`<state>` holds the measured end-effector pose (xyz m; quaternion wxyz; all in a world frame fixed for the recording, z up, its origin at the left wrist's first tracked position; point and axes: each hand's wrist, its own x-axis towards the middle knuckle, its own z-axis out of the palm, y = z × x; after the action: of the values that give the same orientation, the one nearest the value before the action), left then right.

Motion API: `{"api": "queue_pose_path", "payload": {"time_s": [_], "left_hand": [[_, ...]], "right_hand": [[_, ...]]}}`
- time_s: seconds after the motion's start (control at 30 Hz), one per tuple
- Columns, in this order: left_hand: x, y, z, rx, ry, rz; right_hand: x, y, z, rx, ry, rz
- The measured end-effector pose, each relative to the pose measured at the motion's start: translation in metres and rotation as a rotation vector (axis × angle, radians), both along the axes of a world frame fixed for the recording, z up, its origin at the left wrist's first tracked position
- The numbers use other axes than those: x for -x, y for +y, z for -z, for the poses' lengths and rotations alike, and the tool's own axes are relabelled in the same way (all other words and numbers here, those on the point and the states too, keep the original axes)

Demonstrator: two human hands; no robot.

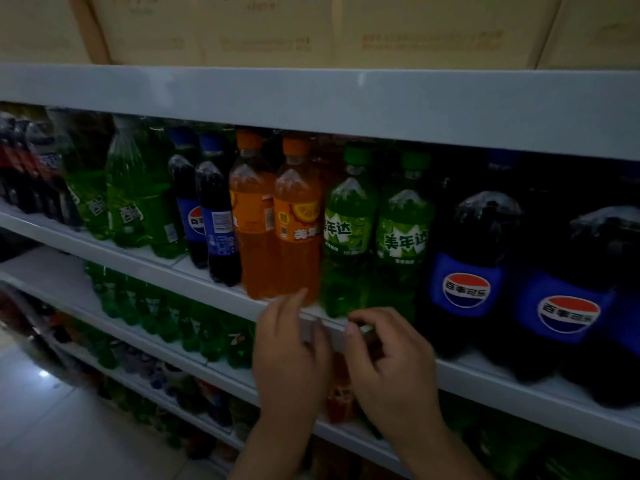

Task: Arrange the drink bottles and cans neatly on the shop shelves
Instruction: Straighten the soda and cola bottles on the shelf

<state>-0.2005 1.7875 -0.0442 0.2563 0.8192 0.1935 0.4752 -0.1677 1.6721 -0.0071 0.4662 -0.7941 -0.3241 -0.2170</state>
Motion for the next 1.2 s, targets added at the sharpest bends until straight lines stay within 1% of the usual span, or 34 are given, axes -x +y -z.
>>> {"api": "queue_pose_path", "payload": {"time_s": [0.1, 0.2, 0.3, 0.37, 0.47, 0.53, 0.6, 0.7, 0.9, 1.07, 1.2], "left_hand": [[0.000, 0.050, -0.010, 0.041, -0.045, -0.081], [-0.004, 0.091, -0.020, 0.057, -0.052, -0.018], [-0.009, 0.118, -0.022, 0.029, -0.025, 0.080], [-0.009, 0.130, -0.021, -0.024, -0.004, 0.128], [-0.011, 0.141, -0.021, -0.114, 0.016, 0.167], [-0.010, 0.148, -0.023, -0.123, 0.022, 0.190], [-0.008, 0.151, -0.022, -0.091, 0.011, 0.239], [-0.002, 0.150, -0.019, 0.021, -0.018, 0.325], [0.000, 0.148, -0.023, 0.119, -0.114, 0.393], [-0.006, 0.159, -0.019, 0.066, -0.146, 0.403], [-0.007, 0.168, -0.015, 0.069, -0.184, 0.422]], "right_hand": [[0.004, 0.032, 0.009, 0.073, 0.103, -0.023], [0.006, 0.067, 0.021, 0.090, 0.138, 0.042], [0.011, 0.104, 0.028, 0.076, 0.133, 0.258], [0.014, 0.126, 0.030, 0.007, 0.076, 0.432], [0.018, 0.151, 0.030, -0.052, 0.054, 0.577], [0.020, 0.164, 0.031, -0.069, 0.072, 0.657], [0.021, 0.173, 0.028, -0.155, 0.132, 0.659], [0.021, 0.178, 0.022, -0.278, 0.204, 0.627], [0.016, 0.187, 0.014, -0.274, 0.303, 0.585], [0.014, 0.180, 0.014, -0.282, 0.286, 0.598], [0.014, 0.175, 0.014, -0.327, 0.268, 0.597]]}}
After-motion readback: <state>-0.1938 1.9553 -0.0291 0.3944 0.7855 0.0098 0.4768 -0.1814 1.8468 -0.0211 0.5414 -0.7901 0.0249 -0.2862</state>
